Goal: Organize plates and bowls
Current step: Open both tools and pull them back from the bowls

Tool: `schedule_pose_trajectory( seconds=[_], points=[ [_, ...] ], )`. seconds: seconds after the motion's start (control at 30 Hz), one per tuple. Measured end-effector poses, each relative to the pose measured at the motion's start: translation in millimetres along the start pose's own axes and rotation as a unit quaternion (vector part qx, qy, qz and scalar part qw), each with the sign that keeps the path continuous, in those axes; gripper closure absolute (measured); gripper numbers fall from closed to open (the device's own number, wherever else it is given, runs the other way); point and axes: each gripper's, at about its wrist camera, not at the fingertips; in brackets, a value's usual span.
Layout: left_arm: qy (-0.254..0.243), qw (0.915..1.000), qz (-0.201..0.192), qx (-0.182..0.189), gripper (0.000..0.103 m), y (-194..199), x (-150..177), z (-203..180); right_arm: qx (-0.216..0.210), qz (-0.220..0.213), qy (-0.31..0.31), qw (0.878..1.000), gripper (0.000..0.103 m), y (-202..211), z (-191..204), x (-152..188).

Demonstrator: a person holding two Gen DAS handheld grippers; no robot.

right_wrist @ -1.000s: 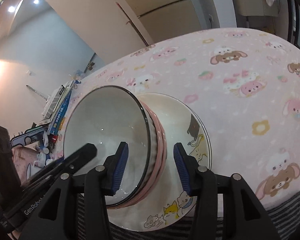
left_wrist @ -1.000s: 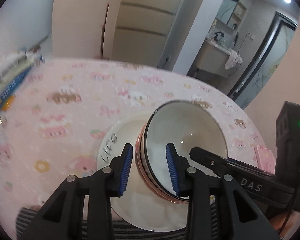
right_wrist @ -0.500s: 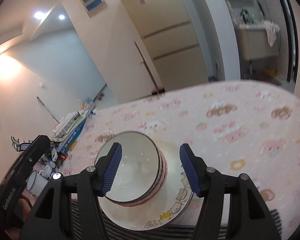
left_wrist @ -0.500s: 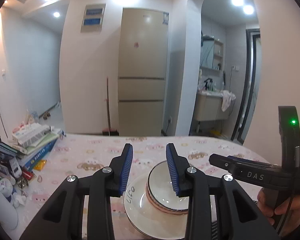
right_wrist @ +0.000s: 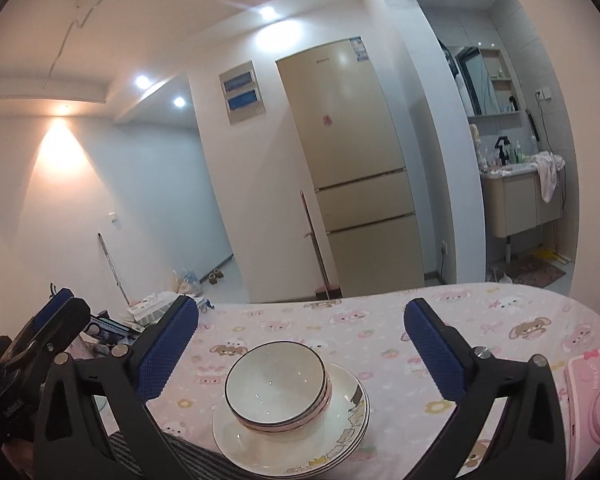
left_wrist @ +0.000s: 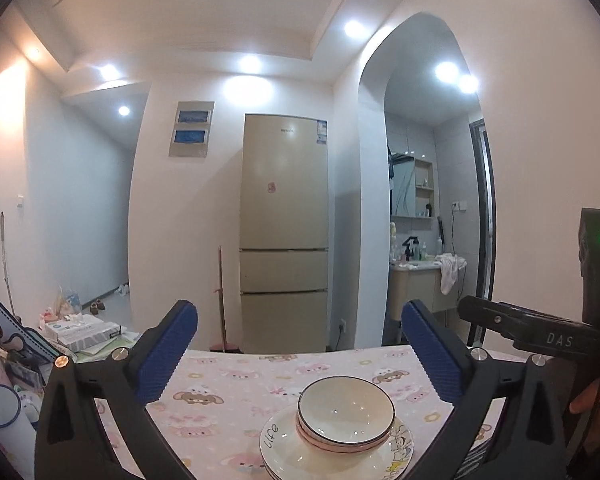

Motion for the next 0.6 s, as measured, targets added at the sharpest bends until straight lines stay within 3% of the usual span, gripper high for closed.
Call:
schedule_pose_trajectory(
  seconds=[0.17, 0.6],
  points=[
    [-0.005, 1.0, 0.004, 0.003, 0.0, 3, 11, 1, 0.036, -0.028, 0.042, 0.998, 0.0, 3, 3, 14],
    [-0.018, 0.9996, 0.013, -0.016, 0.0, -1, 59, -11, 0.031, -0.01, 0.06, 0.998, 0.0, -8, -12, 51]
  ],
)
Point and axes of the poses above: each gripper's, at about its wrist camera, not at the fingertips, and y roughly against the way its jaws point, z to its left, x to its underside, and after that the axes turned 14 degrees about -y, right-handed
